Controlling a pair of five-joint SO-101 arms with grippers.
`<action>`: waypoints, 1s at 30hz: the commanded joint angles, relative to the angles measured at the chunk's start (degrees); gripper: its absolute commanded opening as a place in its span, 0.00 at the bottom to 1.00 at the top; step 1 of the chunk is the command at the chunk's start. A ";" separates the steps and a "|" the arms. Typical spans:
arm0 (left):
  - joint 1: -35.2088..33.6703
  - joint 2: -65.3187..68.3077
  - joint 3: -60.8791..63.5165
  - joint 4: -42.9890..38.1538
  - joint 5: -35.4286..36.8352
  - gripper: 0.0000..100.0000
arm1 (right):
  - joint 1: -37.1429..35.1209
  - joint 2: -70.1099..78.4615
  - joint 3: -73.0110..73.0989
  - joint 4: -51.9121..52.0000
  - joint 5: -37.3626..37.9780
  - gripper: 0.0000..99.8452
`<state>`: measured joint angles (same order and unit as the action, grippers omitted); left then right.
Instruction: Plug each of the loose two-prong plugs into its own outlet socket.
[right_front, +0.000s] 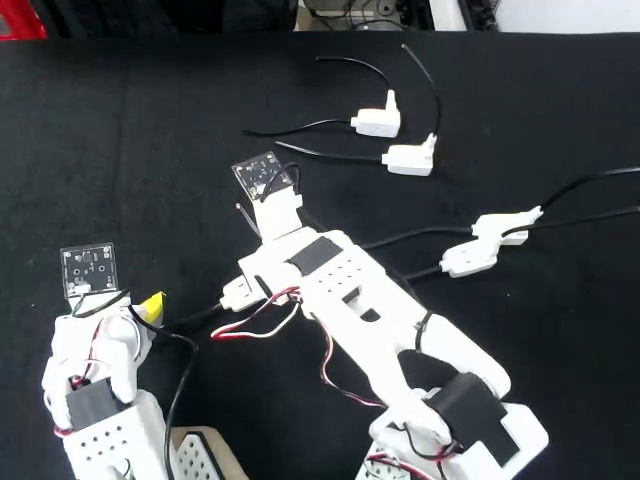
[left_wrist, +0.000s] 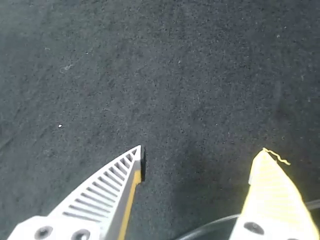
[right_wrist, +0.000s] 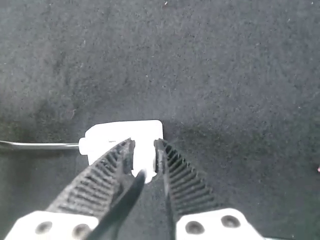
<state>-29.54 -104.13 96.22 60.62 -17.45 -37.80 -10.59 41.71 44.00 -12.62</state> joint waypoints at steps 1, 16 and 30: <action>0.57 -0.44 0.66 0.26 -0.26 0.34 | 0.44 2.51 -1.71 0.00 -0.09 0.01; 0.57 -0.44 0.84 -0.18 -0.26 0.34 | -2.73 9.27 -0.04 2.64 0.09 0.01; 0.57 -0.44 0.84 0.18 -0.26 0.34 | -8.79 -1.63 14.73 -7.30 4.04 0.01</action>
<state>-29.54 -104.13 96.31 60.62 -17.45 -41.41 -12.88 49.89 38.02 -9.27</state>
